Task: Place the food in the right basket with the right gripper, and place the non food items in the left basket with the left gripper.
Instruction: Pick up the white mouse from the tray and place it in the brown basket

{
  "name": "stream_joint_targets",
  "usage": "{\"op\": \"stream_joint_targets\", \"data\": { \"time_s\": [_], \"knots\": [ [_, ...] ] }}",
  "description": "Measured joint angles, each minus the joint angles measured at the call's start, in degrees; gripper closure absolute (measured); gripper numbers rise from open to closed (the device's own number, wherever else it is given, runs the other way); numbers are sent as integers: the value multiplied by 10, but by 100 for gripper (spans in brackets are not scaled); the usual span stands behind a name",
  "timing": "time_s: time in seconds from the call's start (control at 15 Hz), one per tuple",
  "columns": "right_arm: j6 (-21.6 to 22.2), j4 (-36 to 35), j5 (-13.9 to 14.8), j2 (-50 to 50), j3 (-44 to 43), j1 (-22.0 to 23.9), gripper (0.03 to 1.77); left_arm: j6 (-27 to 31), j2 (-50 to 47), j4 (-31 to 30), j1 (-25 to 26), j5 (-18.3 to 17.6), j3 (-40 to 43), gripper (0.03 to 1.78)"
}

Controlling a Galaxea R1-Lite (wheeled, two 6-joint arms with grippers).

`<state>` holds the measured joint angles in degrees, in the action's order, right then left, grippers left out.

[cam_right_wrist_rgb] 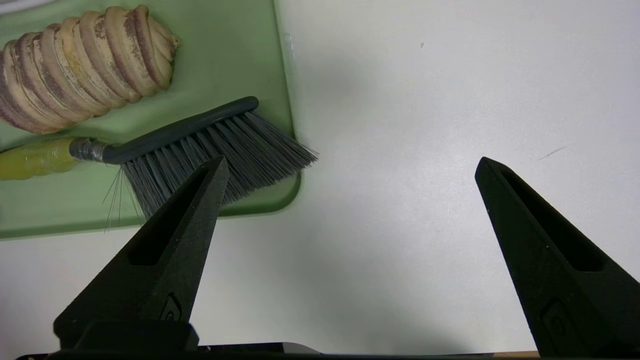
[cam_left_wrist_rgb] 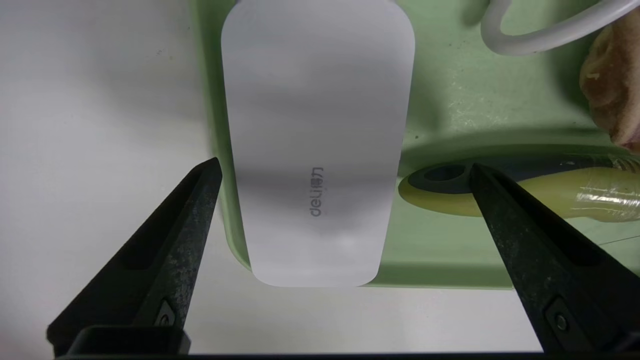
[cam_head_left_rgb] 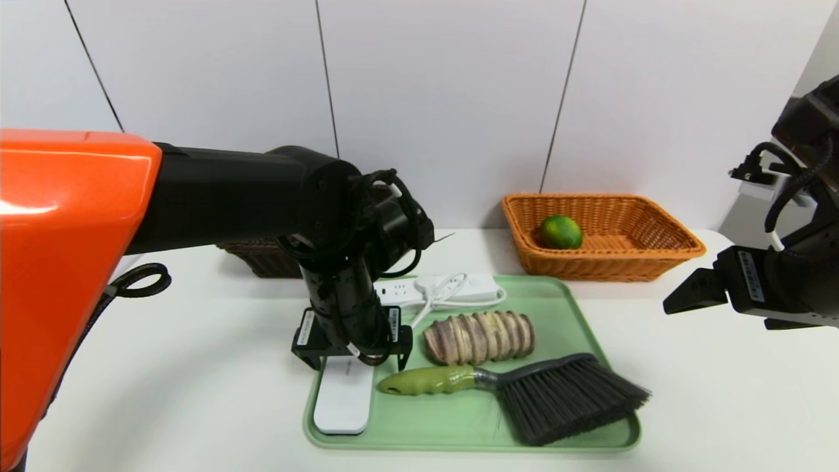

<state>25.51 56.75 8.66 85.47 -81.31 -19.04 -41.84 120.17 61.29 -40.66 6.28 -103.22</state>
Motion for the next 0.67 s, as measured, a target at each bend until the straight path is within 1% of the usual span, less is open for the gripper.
{"op": "stream_joint_targets", "data": {
  "time_s": [0.67],
  "knots": [
    [0, 0, 0, 0, 0, 0, 9, 0, 11, -3, 0, -1, -2, 6]
  ]
}}
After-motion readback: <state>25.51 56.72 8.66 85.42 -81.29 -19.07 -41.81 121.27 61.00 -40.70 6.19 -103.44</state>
